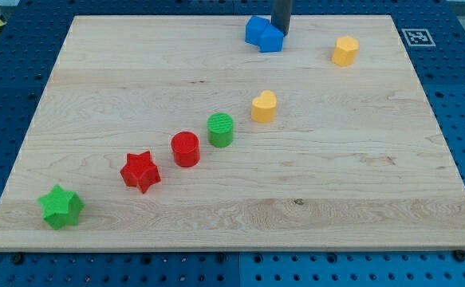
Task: Push the yellow hexagon towards the bottom
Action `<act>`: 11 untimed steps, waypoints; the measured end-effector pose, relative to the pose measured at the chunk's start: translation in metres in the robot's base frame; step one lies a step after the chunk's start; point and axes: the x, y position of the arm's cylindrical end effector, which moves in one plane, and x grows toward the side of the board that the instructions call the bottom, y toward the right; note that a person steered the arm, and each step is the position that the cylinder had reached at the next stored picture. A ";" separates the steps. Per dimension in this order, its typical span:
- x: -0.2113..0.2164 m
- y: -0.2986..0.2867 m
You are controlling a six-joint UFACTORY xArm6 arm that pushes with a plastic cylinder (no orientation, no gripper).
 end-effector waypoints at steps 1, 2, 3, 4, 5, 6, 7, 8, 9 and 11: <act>0.027 0.010; 0.018 0.019; -0.008 0.052; -0.010 0.091; -0.003 0.102; 0.011 0.102; 0.037 0.103; 0.065 0.105; 0.095 0.106; 0.116 0.109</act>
